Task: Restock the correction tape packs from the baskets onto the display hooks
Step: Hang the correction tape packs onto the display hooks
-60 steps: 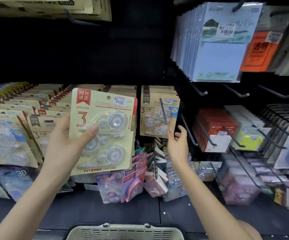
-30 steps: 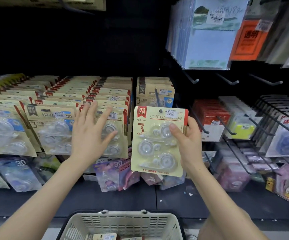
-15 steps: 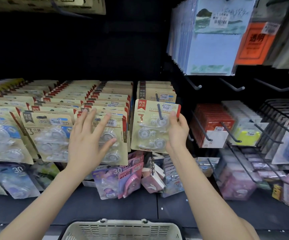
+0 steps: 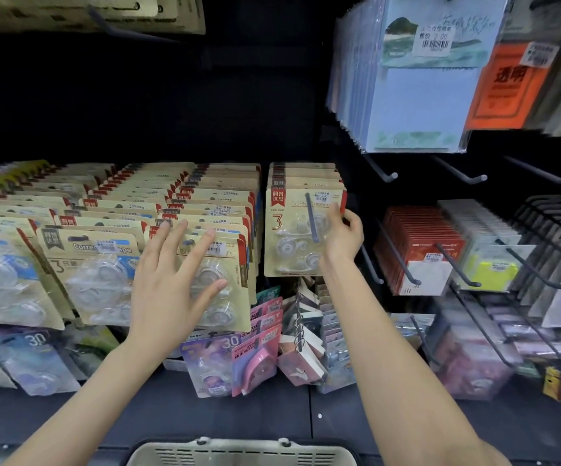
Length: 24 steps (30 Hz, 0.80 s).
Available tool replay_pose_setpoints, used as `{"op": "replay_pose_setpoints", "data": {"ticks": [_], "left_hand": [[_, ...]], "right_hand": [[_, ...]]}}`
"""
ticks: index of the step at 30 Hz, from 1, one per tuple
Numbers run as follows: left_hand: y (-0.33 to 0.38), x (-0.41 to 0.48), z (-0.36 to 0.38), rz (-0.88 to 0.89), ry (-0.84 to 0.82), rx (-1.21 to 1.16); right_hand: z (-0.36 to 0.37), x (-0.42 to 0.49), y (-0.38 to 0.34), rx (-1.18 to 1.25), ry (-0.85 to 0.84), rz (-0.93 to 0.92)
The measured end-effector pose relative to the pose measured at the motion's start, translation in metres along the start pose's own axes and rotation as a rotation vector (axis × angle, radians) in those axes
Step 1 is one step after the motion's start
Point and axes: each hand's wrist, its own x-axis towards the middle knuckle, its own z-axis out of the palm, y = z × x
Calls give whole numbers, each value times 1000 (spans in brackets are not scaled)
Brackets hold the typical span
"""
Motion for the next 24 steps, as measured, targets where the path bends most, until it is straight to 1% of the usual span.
{"op": "replay_pose_setpoints", "data": {"ticks": [3, 8, 10, 12, 14, 15, 18, 21, 22, 24], "left_hand": [[0, 0, -1, -3, -10, -1], [4, -1, -5, -20, 19, -35], [6, -11, -8, -60, 61, -61], [6, -33, -11, -125, 100, -92], [1, -68, -9, -166, 125, -108], [-4, -91, -5, -187, 97, -110], [-24, -173, 17, -303, -130, -91], [-50, -261, 35, -440, -359, -51], [-57, -285, 38, -474, -422, -33], [-66, -320, 39, -533, -525, 2]], "right_hand": [[-10, -11, 7, -80, -7, -17], [-49, -50, 23, -383, -74, -157], [-72, -71, 37, -404, -81, -232], [-97, -95, 58, -370, -96, -217], [-125, -114, 91, -393, -136, -66], [-141, -122, 112, -441, -158, 39], [-183, -144, 174, -587, -229, 300], [-212, -171, 220, -784, -323, 409], [-219, -180, 233, -854, -381, 454], [-237, -201, 261, -993, -551, 606]]}}
